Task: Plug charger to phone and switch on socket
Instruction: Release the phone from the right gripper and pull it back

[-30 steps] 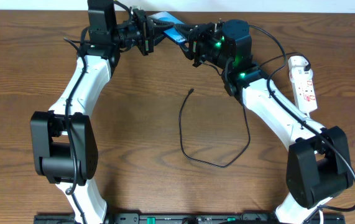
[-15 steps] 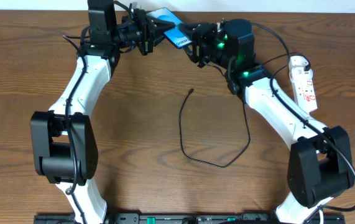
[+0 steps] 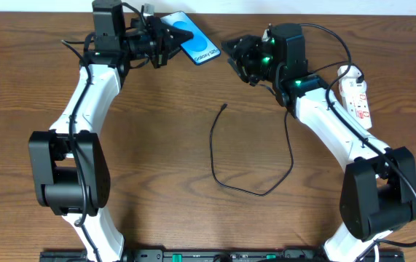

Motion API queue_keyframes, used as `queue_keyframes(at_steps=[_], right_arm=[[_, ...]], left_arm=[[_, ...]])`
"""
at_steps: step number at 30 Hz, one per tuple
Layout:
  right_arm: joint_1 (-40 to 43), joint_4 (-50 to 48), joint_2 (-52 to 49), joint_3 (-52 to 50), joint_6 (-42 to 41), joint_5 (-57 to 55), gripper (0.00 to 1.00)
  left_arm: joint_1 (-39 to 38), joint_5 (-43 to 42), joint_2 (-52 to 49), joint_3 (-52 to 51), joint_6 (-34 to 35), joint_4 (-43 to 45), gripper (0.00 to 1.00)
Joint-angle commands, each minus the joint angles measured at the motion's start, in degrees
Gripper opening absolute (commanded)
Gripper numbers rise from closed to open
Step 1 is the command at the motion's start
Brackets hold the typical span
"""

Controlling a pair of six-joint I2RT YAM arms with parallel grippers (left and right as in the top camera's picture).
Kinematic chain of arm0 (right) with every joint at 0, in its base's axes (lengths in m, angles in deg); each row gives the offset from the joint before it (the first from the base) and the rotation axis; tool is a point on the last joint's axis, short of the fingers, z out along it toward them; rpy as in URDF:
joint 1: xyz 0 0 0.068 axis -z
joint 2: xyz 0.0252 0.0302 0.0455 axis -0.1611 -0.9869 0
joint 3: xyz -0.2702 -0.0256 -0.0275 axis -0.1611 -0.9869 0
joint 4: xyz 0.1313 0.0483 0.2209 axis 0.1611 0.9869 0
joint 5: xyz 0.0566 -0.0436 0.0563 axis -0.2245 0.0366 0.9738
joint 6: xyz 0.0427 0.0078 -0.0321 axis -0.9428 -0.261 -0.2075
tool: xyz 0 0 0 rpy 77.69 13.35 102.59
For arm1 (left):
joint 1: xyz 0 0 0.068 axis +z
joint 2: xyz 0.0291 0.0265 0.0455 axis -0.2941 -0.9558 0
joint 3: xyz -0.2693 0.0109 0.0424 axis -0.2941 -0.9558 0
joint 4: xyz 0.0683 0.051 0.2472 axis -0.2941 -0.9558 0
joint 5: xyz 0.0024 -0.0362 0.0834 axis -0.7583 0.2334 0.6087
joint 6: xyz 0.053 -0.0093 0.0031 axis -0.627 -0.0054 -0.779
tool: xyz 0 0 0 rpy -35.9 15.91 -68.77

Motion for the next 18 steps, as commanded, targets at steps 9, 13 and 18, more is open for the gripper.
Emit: queue_keyframes(at_steps=[9,13,18], right_arm=[[0.5,10.6,0.3,0.6,27.3,0.1,0.65],[0.5,14.6,0.3,0.6,29.3,-1.4,0.66],[0.3,18.3,-0.3,0.5,30.8,-2.9,0.58]], left_arm=[[3.5,-8.4,1.4,0.9,-15.2,-1.6,0.08],[4.8,-10.3,1.4,0.2,-19.1,-1.9,0.08],[5.6,-9.9,0.9,-0.4,-25.2,-7.1,0.07]])
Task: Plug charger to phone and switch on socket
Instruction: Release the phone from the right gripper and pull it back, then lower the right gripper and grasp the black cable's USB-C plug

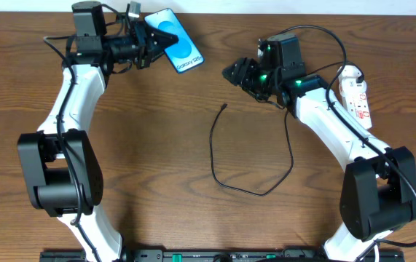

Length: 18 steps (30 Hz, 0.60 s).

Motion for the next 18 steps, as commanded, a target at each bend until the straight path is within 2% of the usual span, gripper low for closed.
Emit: queue_keyframes(at_steps=[1,6,10,18], right_arm=[[0.0,1.3,-0.5,0.5,3.5,-1.2,0.55],[-0.5,2.4,-4.2,0.5,3.5,2.1,0.47],[-0.5,2.3,-8.9,0.5,2.8,6.0,0.33],[-0.5,2.1,-14.1,0.5,0.6,9.3,0.33]], left_arm=[[0.6,-2.4,0.8,-0.2,-7.8,-3.0,0.07],[0.7,-2.3,0.4,-0.2,-11.3,-6.1,0.07],[0.7,-2.3,0.4,-0.2,-11.3,-6.1,0.08],[0.7,-2.3,0.4,-0.2,-11.3,-6.2,0.08]])
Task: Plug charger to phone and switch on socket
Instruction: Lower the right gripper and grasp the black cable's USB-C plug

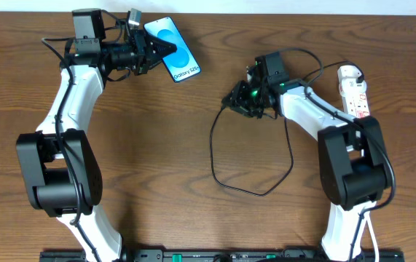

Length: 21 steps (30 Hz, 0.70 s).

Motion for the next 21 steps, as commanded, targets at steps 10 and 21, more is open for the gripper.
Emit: queue_keyframes(at_steps=[10,21], right_arm=[[-1.7,-1.0,-4.2,0.5,-4.6,3.6,0.35],[-2.4,-2.9,-5.4,0.5,-7.1,2.2,0.20]], left_arm=[[0.1,-2.2,0.4,0.1,-1.6,0.1,0.08],[0.1,-2.2,0.4,0.1,-1.6,0.1,0.07]])
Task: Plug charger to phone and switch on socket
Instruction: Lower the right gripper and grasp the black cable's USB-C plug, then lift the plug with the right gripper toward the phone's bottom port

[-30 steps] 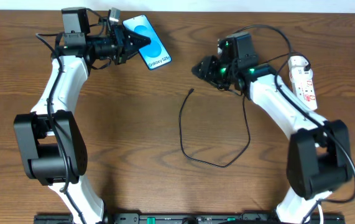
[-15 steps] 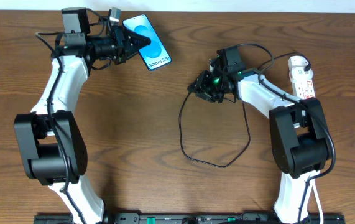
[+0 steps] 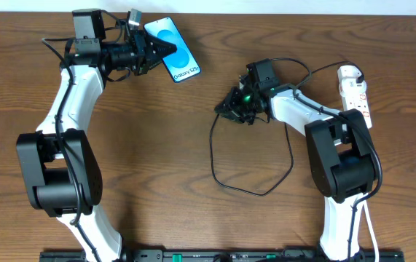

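Observation:
The blue-screened phone (image 3: 173, 49) is held tilted at the back of the table, with my left gripper (image 3: 151, 52) shut on its left edge. The black charger cable (image 3: 214, 156) loops across the middle of the table and runs up toward the right arm. Its free plug end is hidden under my right gripper (image 3: 224, 109), which is down at that end. The overhead view does not show how the right jaws stand. The white power strip (image 3: 355, 89) lies at the far right.
Both arms' bases stand at the table's front edge. The right arm's own wiring arcs above its forearm near the strip. Bare wood lies between the phone and the cable end.
My right gripper has shifted slightly left and toward the front, now covering the cable's plug end. The left gripper and phone have not moved.
At first my left gripper held the phone near the back centre and my right gripper hovered beside it. Then the phone moved left and the right gripper drew back. Since then the right gripper has come down to the cable's free end, where it is now.

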Motion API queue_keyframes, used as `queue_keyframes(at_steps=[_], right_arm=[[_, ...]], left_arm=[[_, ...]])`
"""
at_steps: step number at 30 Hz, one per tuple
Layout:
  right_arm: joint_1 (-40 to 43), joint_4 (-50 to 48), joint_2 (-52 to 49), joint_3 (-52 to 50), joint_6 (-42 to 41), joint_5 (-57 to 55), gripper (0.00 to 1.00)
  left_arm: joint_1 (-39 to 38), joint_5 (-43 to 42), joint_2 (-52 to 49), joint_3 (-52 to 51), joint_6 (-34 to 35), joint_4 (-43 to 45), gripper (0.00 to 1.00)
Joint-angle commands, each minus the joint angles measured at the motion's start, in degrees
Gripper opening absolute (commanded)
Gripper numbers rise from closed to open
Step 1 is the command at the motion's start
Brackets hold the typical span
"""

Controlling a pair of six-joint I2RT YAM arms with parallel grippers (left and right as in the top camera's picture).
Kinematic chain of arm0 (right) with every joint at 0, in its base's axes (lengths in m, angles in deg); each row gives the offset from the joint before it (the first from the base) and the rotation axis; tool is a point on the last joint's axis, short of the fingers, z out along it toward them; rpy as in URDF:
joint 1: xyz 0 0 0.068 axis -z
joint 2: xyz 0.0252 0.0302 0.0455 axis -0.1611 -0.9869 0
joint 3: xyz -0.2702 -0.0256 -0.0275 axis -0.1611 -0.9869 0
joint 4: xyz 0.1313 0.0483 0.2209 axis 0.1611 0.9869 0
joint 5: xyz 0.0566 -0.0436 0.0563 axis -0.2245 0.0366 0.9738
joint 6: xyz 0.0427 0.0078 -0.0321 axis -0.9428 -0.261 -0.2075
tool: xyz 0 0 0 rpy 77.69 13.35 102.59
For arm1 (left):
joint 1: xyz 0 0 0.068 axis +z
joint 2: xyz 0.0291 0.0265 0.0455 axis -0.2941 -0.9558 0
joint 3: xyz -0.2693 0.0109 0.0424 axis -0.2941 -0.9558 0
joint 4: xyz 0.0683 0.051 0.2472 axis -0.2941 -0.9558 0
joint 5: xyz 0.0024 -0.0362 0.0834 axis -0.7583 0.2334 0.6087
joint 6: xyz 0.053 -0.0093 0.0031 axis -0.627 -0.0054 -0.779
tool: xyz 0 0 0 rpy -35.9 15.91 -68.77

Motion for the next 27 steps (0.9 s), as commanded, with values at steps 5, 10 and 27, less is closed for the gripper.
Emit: queue_keyframes(at_steps=[5,10,27], right_arm=[[-0.5,-0.1,-1.1,0.5,-0.6,-1.5,0.06],[-0.1,-0.7,-1.1,0.5,9.2,-0.6,0.01],[7.5,-6.0,10.9,0.7,32.3,38.7,0.01]], left_arm=[[0.1,-2.2,0.4,0.1,-1.4,0.2,0.08],[0.1,-2.3,0.4,0.1,-1.4,0.2,0.08],[0.1,-12.8,0.5,0.2,8.5,13.6,0.08]])
